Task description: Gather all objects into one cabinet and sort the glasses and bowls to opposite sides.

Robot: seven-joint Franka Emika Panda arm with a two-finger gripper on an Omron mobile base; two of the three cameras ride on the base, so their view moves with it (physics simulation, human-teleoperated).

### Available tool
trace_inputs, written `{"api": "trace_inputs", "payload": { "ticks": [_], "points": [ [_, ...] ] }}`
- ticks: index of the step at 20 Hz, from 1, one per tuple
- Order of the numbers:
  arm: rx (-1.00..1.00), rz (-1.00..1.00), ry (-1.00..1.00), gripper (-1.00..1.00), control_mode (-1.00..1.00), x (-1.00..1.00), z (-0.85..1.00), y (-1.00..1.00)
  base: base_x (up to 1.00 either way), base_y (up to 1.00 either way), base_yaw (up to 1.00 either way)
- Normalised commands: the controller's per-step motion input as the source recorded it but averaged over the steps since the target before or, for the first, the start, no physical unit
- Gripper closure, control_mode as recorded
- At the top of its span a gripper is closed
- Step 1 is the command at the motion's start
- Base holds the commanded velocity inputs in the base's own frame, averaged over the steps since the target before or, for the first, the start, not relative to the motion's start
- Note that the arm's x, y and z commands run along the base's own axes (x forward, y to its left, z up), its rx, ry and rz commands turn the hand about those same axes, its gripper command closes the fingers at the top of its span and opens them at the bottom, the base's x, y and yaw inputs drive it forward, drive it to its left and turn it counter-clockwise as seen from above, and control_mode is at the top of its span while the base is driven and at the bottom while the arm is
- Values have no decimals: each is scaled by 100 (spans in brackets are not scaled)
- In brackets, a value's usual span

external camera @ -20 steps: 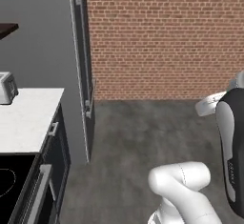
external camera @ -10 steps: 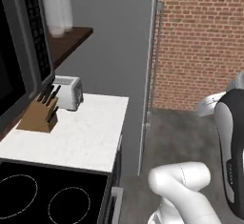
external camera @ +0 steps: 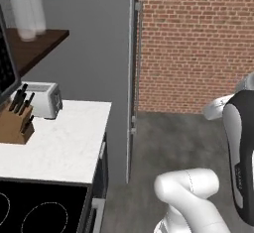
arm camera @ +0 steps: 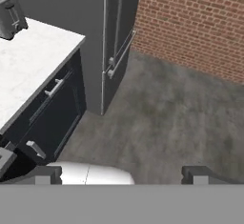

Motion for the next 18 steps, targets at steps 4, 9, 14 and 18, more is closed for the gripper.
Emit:
{"api": "trace_inputs", "payload": {
  "ticks": [4, 9, 14, 18],
  "points": [
    [0, 0, 0, -100, 100, 0, 0, 0, 0, -34, -24],
    [0, 0, 0, -100, 100, 0, 0, 0, 4, -52, -21],
    [0, 0, 0, -100, 100, 0, 0, 0, 8, -72, -35],
    [0, 0, 0, -100, 100, 0, 0, 0, 27, -67, -45]
  ]
}}
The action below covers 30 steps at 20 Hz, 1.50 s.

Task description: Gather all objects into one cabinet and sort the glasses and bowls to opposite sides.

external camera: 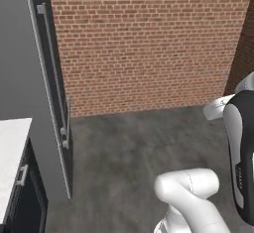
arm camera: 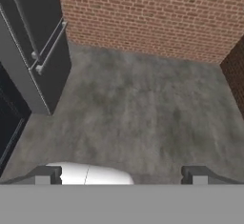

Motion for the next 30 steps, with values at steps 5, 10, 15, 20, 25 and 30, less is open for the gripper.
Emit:
{"api": "trace_inputs", "payload": {
  "ticks": [5, 10, 15, 20, 25, 30],
  "points": [
    [0, 0, 0, -100, 100, 0, 0, 0, 64, -40, -38],
    [0, 0, 0, -100, 100, 0, 0, 0, 99, -30, -4],
    [0, 0, 0, -100, 100, 0, 0, 0, 94, -37, 38],
    [0, 0, 0, -100, 100, 0, 0, 0, 14, -24, 63],
    [0, 0, 0, -100, 100, 0, 0, 0, -51, -33, 65],
    [0, 0, 0, -100, 100, 0, 0, 0, -70, -17, 63]
  ]
}}
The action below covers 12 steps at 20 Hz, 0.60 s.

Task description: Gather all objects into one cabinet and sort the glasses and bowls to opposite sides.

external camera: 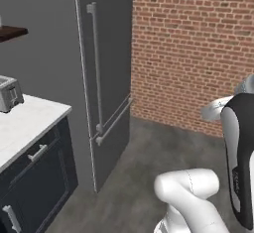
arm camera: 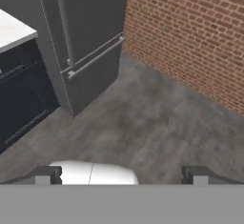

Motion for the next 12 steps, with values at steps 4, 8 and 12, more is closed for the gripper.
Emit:
{"api": "trace_inputs", "payload": {
  "ticks": [4, 8, 12],
  "points": [
    [0, 0, 0, -100, 100, 0, 0, 0, -10, -7, 65],
    [0, 0, 0, -100, 100, 0, 0, 0, 30, -2, 75],
    [0, 0, 0, -100, 100, 0, 0, 0, 61, -1, 76]
  ]
}}
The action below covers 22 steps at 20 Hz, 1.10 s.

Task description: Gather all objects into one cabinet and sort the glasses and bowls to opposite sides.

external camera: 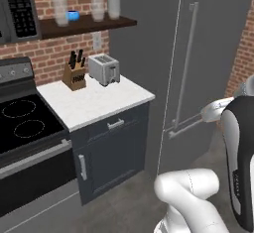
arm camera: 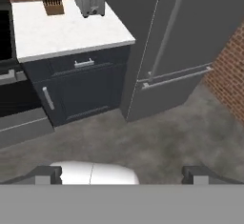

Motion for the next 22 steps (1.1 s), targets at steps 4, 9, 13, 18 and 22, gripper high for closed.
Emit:
{"api": "trace_inputs", "payload": {
  "ticks": [4, 9, 13, 18, 22],
  "points": [
    [0, 0, 0, -100, 100, 0, 0, 0, 61, -12, 70],
    [0, 0, 0, -100, 100, 0, 0, 0, 49, -39, 54],
    [0, 0, 0, -100, 100, 0, 0, 0, 19, -4, 11],
    [0, 0, 0, -100, 100, 0, 0, 0, 7, -22, 32],
    [0, 0, 0, -100, 100, 0, 0, 0, 13, -16, 10]
  ]
}}
